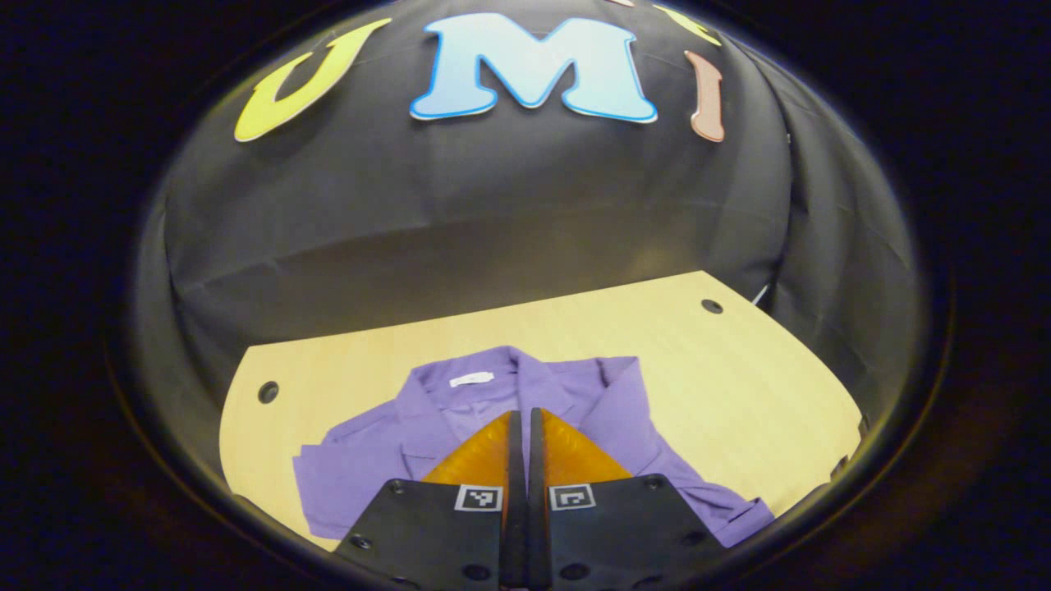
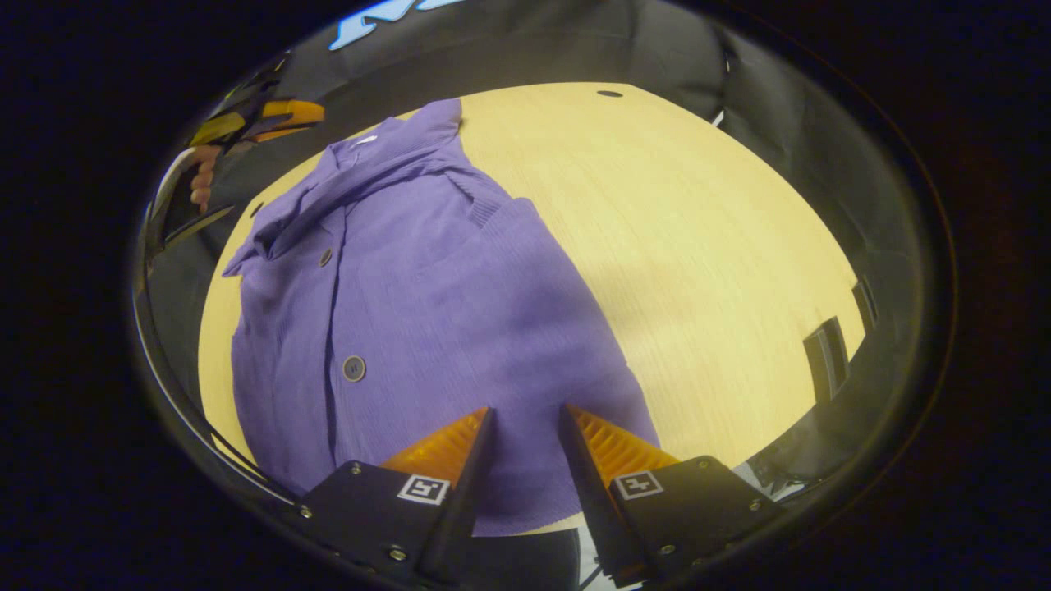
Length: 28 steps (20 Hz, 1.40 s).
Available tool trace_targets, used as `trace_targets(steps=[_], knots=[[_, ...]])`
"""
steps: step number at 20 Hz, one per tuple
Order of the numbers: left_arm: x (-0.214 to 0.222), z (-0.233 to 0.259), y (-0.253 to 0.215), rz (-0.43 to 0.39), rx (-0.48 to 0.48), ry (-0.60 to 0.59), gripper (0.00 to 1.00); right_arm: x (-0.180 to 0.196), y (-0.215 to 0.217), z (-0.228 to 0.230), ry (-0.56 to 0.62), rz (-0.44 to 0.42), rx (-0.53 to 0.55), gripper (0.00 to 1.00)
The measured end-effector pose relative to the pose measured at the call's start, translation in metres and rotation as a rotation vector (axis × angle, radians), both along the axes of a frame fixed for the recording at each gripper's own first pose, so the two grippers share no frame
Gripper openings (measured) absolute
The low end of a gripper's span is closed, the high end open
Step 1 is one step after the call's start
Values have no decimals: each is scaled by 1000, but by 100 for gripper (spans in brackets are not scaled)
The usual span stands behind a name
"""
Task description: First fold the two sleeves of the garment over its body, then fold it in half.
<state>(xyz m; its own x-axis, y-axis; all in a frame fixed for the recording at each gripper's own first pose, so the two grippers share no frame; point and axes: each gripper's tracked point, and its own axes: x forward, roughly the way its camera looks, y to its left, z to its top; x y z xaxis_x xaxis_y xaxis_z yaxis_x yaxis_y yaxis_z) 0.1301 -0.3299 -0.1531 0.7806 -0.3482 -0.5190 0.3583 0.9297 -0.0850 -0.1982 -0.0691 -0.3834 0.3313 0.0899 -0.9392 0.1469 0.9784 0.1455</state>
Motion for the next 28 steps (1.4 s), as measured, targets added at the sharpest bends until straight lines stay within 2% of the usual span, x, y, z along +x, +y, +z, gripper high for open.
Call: trace_targets(steps=[3, 7, 15, 20, 24, 26, 27, 28], knots=[[-3, -7, -31, -25, -15, 26, 7, 1, 0, 0, -1, -10, 11, 59], [-9, -22, -50, -39, -17, 69, 7, 2, 1, 0, -1, -12, 20, 59], [-17, -36, -49, -25, -20, 124, 7, 2, 1, 0, 5, 12, 20, 59], [-26, -36, -34, -28, 4, 130, 7, 2, 1, 0, 8, 32, 16, 59], [-50, -33, -8, -25, 4, 145, 7, 3, 2, 1, 14, 57, 7, 59], [-68, -38, 15, -13, 25, 154, 8, 5, 3, 1, 18, 79, -2, 62], [-79, -42, 25, -8, 33, 166, 8, 6, 5, 2, 16, 91, -1, 58], [-93, -46, 37, -5, 35, 183, 21, 9, 9, 4, 14, 105, 10, 63]])
